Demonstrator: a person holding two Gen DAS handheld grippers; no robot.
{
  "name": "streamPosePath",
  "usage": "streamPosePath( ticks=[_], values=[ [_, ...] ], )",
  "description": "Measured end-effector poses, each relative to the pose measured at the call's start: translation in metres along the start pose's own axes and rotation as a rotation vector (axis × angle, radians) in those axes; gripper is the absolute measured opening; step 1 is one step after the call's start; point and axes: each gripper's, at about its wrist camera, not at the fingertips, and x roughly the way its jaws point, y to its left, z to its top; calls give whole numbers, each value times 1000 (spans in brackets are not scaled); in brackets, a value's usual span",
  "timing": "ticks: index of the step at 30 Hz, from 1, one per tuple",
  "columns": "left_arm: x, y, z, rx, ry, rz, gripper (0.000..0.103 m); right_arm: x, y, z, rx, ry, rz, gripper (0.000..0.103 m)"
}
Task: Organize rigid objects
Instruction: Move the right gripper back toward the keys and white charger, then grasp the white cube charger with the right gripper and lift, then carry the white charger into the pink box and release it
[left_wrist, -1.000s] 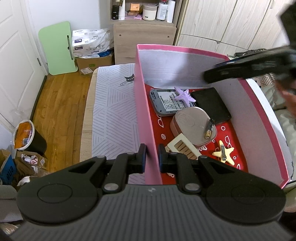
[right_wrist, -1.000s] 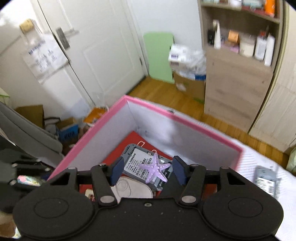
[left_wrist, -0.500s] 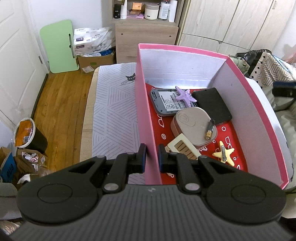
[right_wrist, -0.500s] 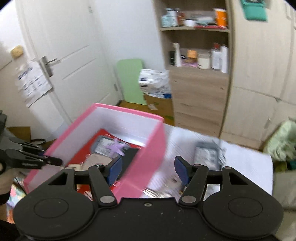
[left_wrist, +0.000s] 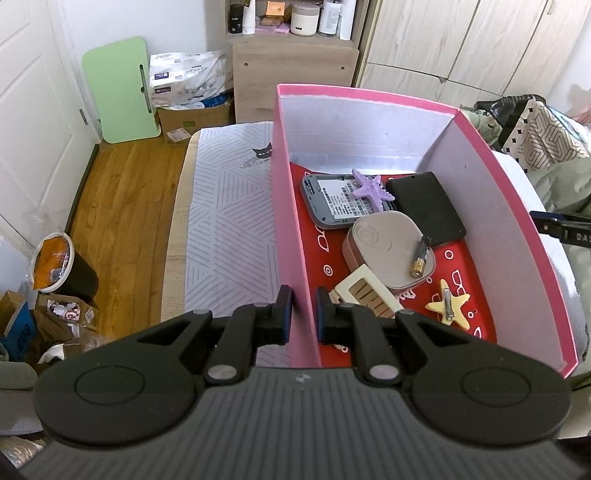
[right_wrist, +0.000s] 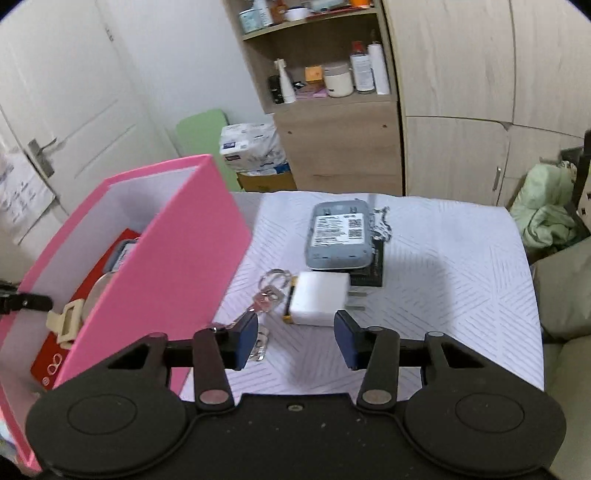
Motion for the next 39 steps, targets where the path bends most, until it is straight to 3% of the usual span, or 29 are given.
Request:
streamPosePath(
  ticks=[14, 19, 28, 31, 39],
  values=[
    [1, -1, 1, -5, 2, -1, 12, 41, 6, 4, -40, -15, -89, 53],
    [1, 2, 0, -17, 0, -6, 12, 41, 11, 1, -104, -24, -139, 46],
    [1, 2, -2, -26, -13, -4, 12, 38, 18, -2, -173, 0, -165, 50],
    [-1, 3, -2, -30, -13, -3, 12, 40, 22, -3, -206, -18, -172, 45],
    [-1, 4, -3, -29, -11, -6, 12, 22, 12, -6, -127, -39, -168, 45]
  ],
)
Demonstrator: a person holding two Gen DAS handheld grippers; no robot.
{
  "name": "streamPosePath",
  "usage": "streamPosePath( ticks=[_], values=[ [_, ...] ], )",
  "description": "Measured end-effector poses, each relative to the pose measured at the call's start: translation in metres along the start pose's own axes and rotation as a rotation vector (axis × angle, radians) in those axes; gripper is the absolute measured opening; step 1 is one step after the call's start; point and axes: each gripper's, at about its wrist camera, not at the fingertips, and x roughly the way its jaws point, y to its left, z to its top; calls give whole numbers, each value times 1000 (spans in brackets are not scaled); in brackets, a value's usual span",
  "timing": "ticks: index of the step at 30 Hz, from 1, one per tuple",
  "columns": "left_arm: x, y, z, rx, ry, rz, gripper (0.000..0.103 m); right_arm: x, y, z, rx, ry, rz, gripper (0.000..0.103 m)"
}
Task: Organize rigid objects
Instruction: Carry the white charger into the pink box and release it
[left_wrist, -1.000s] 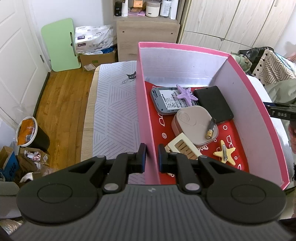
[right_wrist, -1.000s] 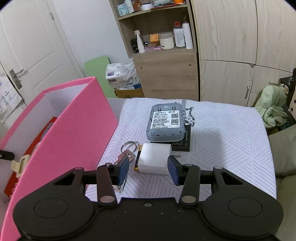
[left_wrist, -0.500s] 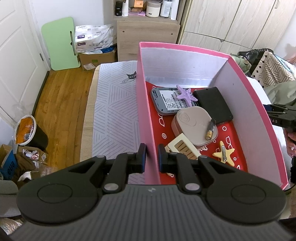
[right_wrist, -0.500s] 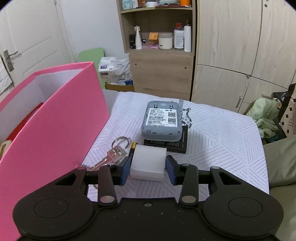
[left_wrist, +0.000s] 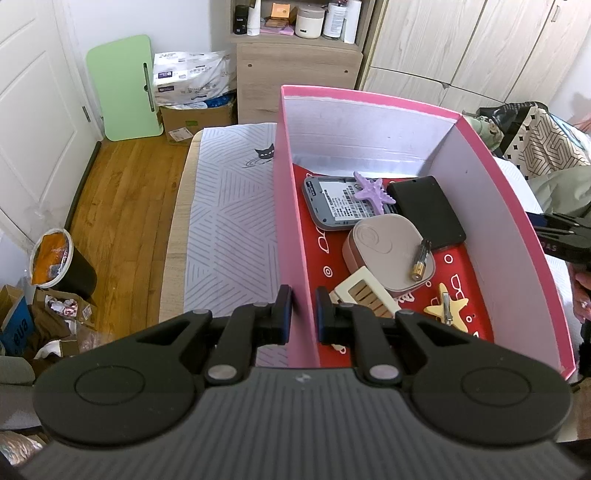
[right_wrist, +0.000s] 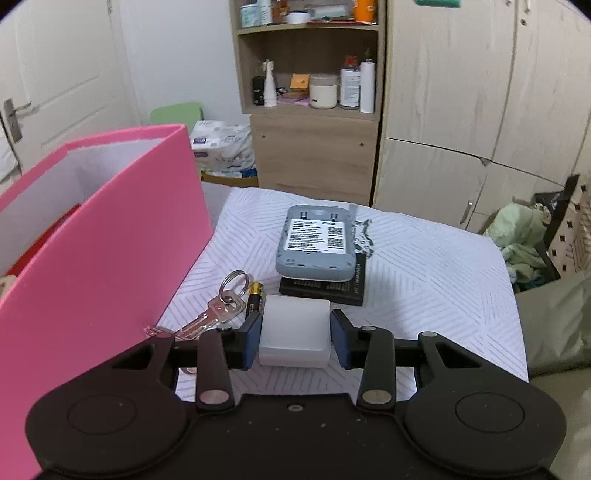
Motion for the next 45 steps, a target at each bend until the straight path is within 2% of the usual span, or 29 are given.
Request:
streamPosePath(
  ticks=[6, 11, 14, 19, 22, 26, 31, 35, 38, 40, 45],
  values=[
    [0, 0, 1, -1, -2, 0, 12, -30, 0, 4, 18, -57, 22, 45],
    [-1, 0, 1, -3, -3, -1, 12, -63, 14, 15, -12, -126, 94, 45],
    [-1, 0, 2, -3, -2, -5, 12, -83, 30, 22, -48, -163, 166, 45],
    [-1, 1, 2, -6, -3, -11, 12, -104, 57, 36, -100, -167, 372, 45],
    [-1, 1, 3, -8, -4, -16, 12, -100, 78, 42, -144, -117, 470, 45],
    [-1, 2, 2, -6, -5, -19, 12, -87, 111, 45, -226, -21, 543, 45],
    [0, 3, 2, -3, -8, -23, 12, -57, 144, 47, -260, 190, 639, 45],
    [0, 5, 1, -10, -7, -31, 12, -32, 166, 43, -310, 304, 624, 45],
    [0, 5, 2, -4, -4, -33, 12, -15, 172, 39, -343, 343, 574, 45],
    [0, 5, 2, -3, -6, -35, 13, -9, 176, 35, -370, 371, 574, 45],
    [0, 4, 0, 1, -7, -30, 13, -14, 181, 32, -435, 343, 567, 46]
  ],
)
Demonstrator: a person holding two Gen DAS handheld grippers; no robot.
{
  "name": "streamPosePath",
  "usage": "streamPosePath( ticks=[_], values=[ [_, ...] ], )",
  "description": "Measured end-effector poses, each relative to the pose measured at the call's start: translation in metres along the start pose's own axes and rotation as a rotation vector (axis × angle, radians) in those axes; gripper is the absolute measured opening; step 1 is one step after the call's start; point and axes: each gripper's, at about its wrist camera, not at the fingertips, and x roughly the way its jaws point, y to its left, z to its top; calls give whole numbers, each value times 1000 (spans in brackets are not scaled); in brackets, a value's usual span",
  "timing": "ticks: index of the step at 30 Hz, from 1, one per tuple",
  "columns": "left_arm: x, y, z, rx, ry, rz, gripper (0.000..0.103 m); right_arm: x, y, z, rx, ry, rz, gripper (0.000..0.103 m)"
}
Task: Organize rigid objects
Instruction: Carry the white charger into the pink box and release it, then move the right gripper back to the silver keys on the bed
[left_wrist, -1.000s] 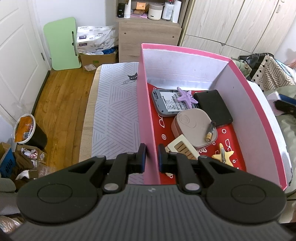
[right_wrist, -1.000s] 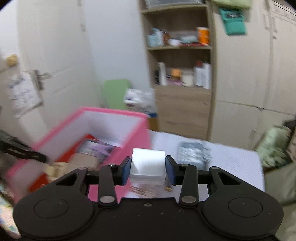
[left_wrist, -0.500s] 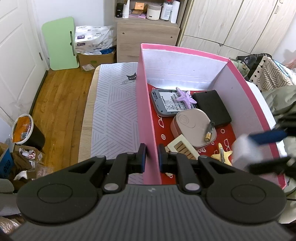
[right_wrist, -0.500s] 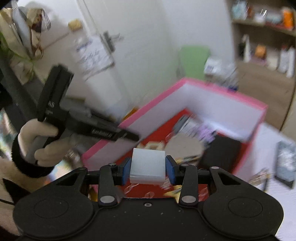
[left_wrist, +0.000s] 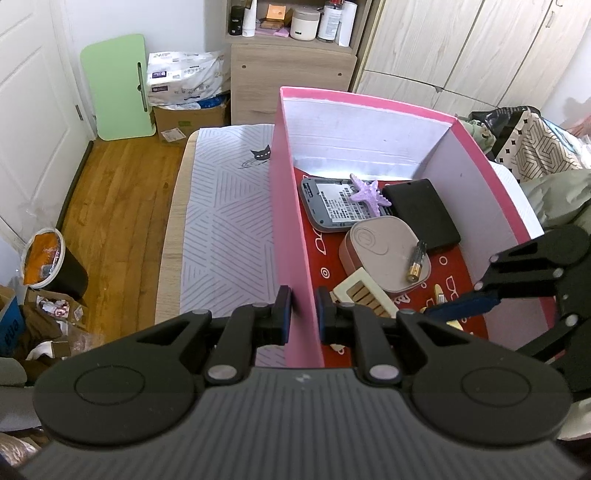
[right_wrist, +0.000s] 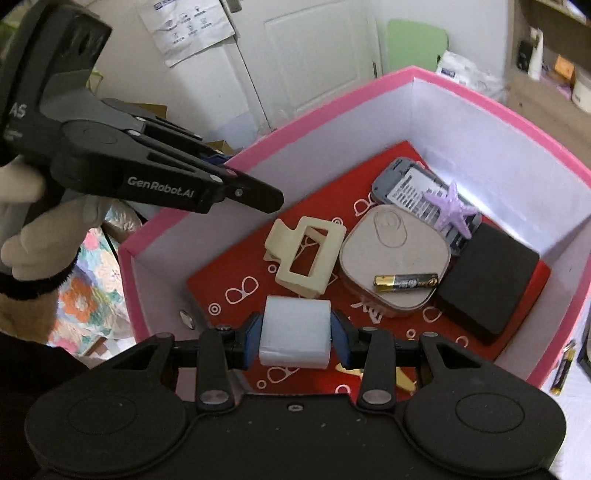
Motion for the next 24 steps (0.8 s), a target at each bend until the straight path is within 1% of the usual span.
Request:
streamPosePath(
  ticks=[2, 6, 10, 14, 18, 21, 24],
  values=[
    [0, -1, 0, 4, 2, 3, 13, -8, -1, 1, 3, -25, 8, 46],
    [0, -5, 1, 18, -1, 21, 12, -39, -5, -5, 7, -140, -24, 46],
    [1, -8, 0, 33, -1, 40, 12, -69, -15, -16, 58, -252, -53, 46],
    [2, -12, 0, 50, 2, 59, 12, -96, -30, -32, 127, -333, -95, 46],
    [2, -16, 1, 77, 11, 79, 12, -113, -47, -50, 208, -373, -151, 46],
    [2, -20, 1, 99, 16, 96, 12, -117, -61, -65, 264, -374, -190, 46],
    [2, -23, 0, 115, 18, 114, 12, -114, -71, -79, 307, -360, -248, 46]
  ],
)
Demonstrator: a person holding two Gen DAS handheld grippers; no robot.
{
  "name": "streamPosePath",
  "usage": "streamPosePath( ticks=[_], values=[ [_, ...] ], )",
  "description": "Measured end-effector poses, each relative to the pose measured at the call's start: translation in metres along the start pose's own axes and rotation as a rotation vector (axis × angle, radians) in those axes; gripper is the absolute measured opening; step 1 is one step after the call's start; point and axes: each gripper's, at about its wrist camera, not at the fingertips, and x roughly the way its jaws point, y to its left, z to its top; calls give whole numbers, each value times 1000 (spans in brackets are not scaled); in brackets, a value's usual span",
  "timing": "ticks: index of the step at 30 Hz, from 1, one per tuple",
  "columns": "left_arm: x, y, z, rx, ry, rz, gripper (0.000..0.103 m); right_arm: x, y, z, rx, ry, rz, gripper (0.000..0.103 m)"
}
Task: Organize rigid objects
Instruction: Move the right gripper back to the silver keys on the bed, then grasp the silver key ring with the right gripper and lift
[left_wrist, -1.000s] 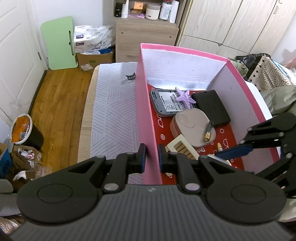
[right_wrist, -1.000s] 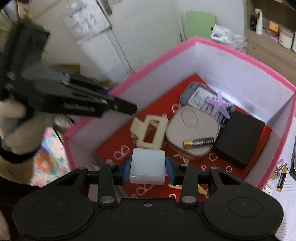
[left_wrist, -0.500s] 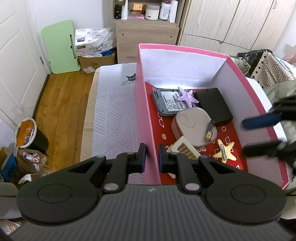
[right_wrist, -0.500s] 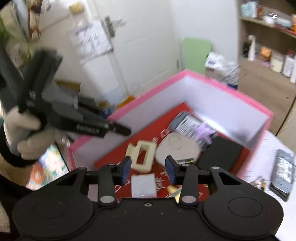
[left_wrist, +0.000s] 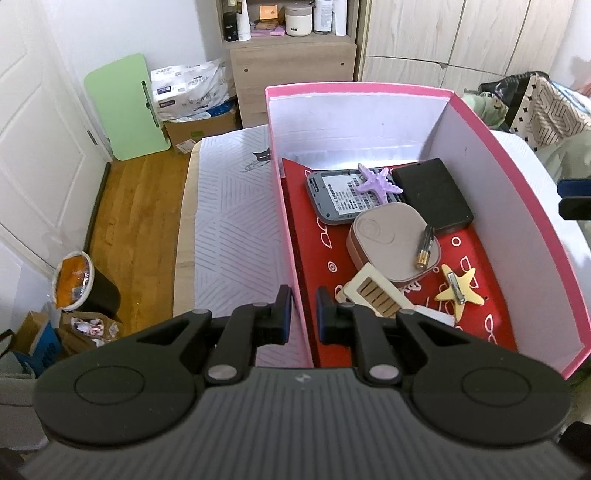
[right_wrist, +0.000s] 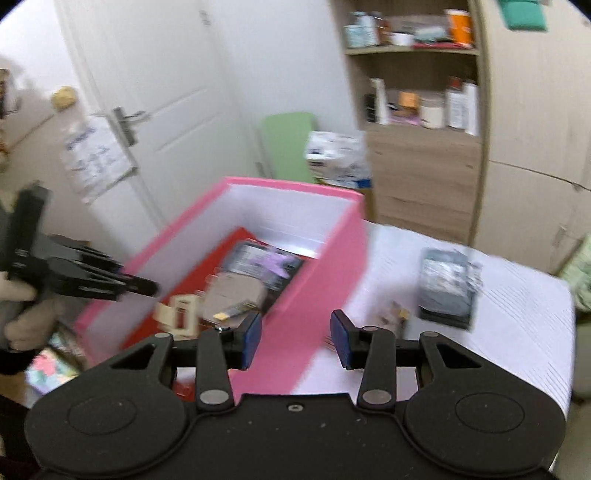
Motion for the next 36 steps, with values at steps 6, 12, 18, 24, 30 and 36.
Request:
streamPosePath(
  ticks=[6, 12, 18, 24, 30, 36],
  values=[
    [0, -5, -2, 36, 15, 24, 12, 8, -22, -25, 44, 18, -59, 46],
    [0, -8, -2, 40, 20, 34, 12, 24, -30, -44, 31, 36, -81, 49],
    [0, -5, -1, 21, 21, 23, 12, 52, -30, -52, -11, 46, -114, 54],
    [0, -3, -2, 17, 21, 16, 12, 79, -37, -50, -21, 53, -152, 58],
    [0, -2, -2, 12, 22, 13, 12, 95, -25, -45, -85, 50, -142, 59],
    [-1, 2, -2, -5, 22, -1, 12, 87, -14, -43, -162, 35, -212, 21]
  ],
)
